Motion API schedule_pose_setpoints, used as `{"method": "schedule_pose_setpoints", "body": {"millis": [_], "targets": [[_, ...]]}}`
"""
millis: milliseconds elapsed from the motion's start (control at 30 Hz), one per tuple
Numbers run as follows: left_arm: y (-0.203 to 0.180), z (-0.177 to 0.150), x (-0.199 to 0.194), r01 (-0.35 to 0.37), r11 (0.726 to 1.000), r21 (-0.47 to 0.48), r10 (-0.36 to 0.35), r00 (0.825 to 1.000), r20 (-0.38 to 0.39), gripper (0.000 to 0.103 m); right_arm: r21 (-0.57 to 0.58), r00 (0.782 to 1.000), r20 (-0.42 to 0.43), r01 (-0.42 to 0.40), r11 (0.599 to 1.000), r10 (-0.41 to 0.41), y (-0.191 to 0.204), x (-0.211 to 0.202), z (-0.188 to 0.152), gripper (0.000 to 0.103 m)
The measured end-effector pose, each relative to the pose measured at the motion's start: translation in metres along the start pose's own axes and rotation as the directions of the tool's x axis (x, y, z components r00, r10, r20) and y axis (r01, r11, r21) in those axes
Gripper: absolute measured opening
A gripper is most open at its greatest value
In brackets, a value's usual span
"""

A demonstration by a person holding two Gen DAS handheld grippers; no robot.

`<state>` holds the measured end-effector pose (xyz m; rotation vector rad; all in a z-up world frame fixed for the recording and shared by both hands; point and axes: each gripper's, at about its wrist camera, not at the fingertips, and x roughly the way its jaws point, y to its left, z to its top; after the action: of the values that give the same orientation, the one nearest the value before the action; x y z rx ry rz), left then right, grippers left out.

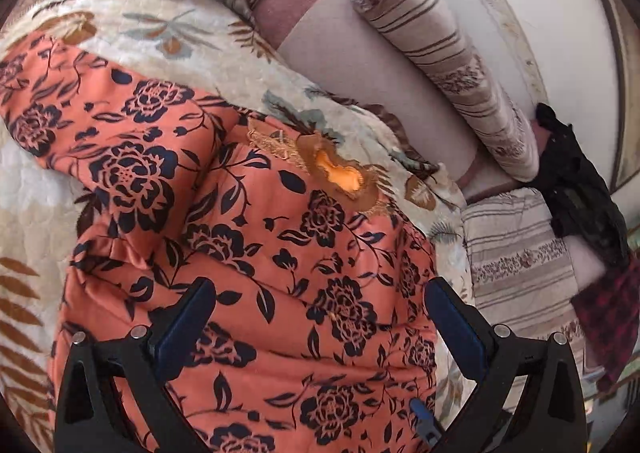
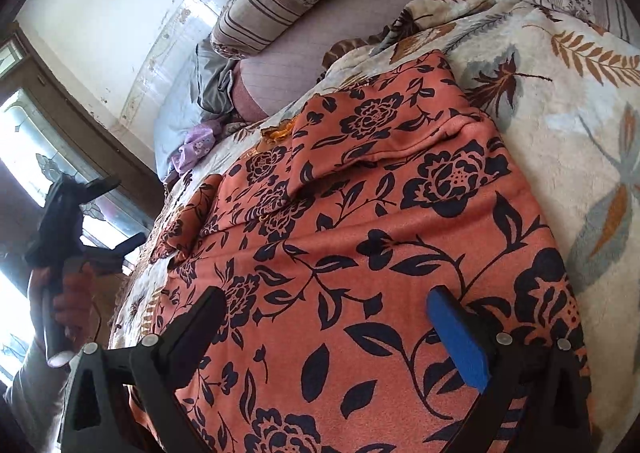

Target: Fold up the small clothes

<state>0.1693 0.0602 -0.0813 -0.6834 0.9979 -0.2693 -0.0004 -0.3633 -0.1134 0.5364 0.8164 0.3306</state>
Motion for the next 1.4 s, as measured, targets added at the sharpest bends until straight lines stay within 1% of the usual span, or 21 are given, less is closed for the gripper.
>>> {"method": "schedule_pose_setpoints", "body": {"millis": [100,167,300,433,533,567,600,633,700,767,833,867,900,967,1000,1033,1067,1133,1200,1300,1400], "targets": [[0.035,0.010,0.026,-0.034,0.982,-0.185,0.027,0.999,-0.037,0.103,0.019,1.000,0.012,-0.024,1.000,0.024,-0.004,-0.002,0.001,0.101],[0.048,0.011,0.033,-0.041,0.966,-0.254,0.034,0.999,-0.031,0.103,0.021,0.999,0.018,-0.032,0.999,0.031,-0.005,-0.001,0.001,0.101],[0.051,0.013,0.042,-0.023,0.963,-0.268,0.016,0.999,-0.030,0.103,0.012,0.999,0.022,-0.033,0.999,0.033,-0.004,0.000,0.001,0.101],[0.052,0.016,0.051,-0.054,0.960,-0.274,0.051,0.999,-0.019,0.102,0.029,0.998,0.029,-0.048,0.998,0.048,-0.007,0.000,0.002,0.101],[0.055,0.021,0.055,-0.115,0.955,-0.275,0.116,0.993,-0.013,0.074,0.017,0.999,0.027,-0.041,0.999,0.040,-0.006,0.000,0.001,0.101],[0.058,0.023,0.057,-0.148,0.950,-0.275,0.149,0.989,-0.018,0.048,0.016,0.999,0.027,-0.038,0.999,0.038,-0.005,0.001,0.001,0.101],[0.061,0.024,0.058,-0.189,0.943,-0.275,0.188,0.982,-0.028,0.011,0.015,0.999,0.027,-0.037,0.999,0.037,-0.005,0.001,0.001,0.101],[0.065,0.025,0.059,-0.222,0.932,-0.286,0.219,0.975,-0.044,0.006,0.014,0.999,0.027,-0.036,0.999,0.036,-0.005,0.001,0.001,0.101],[0.063,0.026,0.050,-0.219,0.934,-0.284,0.226,0.974,-0.009,0.005,0.007,0.999,0.025,-0.031,0.999,0.031,-0.004,0.001,0.000,0.101],[0.036,0.023,0.030,-0.258,0.956,-0.142,0.273,0.957,0.097,0.005,0.002,0.999,0.022,-0.027,1.000,0.027,-0.003,0.001,0.000,0.101],[0.011,0.011,0.012,-0.294,0.956,-0.005,0.289,0.938,0.191,0.005,0.004,1.000,0.019,-0.024,1.000,0.024,-0.003,0.001,0.001,0.101],[0.007,0.004,0.010,-0.311,0.950,0.029,0.299,0.932,0.206,0.005,0.007,1.000,0.018,-0.023,1.000,0.023,-0.003,0.001,0.002,0.101],[0.011,-0.002,0.013,-0.334,0.942,0.041,0.320,0.927,0.195,0.006,0.017,1.000,0.014,-0.020,1.000,0.019,-0.003,0.001,0.003,0.101],[0.035,-0.008,0.032,-0.403,0.915,-0.003,0.401,0.909,0.115,0.006,0.048,1.000,0.003,-0.019,0.999,0.018,-0.002,-0.001,0.010,0.101],[0.050,-0.011,0.042,-0.404,0.914,-0.029,0.405,0.913,0.055,0.008,0.066,1.000,0.008,-0.028,0.997,0.028,-0.001,-0.004,0.014,0.101],[0.054,-0.013,0.040,-0.381,0.924,-0.028,0.382,0.920,0.089,0.008,0.080,0.999,0.021,-0.041,0.996,0.039,0.001,-0.009,0.020,0.101],[0.052,-0.013,0.037,-0.382,0.924,-0.002,0.380,0.919,0.104,0.009,0.084,0.998,0.038,-0.054,0.995,0.051,0.003,-0.015,0.028,0.101],[0.048,-0.012,0.036,-0.394,0.919,0.021,0.390,0.916,0.099,0.009,0.066,0.995,0.074,-0.072,0.995,0.067,0.012,-0.023,0.050,0.101],[0.047,-0.008,0.037,-0.381,0.924,0.013,0.379,0.922,0.078,0.009,0.052,0.992,0.089,-0.095,0.994,0.090,0.019,-0.019,0.076,0.101],[0.048,-0.001,0.034,-0.370,0.929,0.032,0.367,0.928,0.063,0.012,0.068,0.989,0.090,-0.122,0.990,0.115,0.021,0.004,0.115,0.101],[0.055,0.001,0.026,-0.352,0.936,0.030,0.350,0.936,0.036,0.012,0.181,0.984,0.054,-0.177,0.967,0.170,0.004,0.042,0.139,0.101]]}}
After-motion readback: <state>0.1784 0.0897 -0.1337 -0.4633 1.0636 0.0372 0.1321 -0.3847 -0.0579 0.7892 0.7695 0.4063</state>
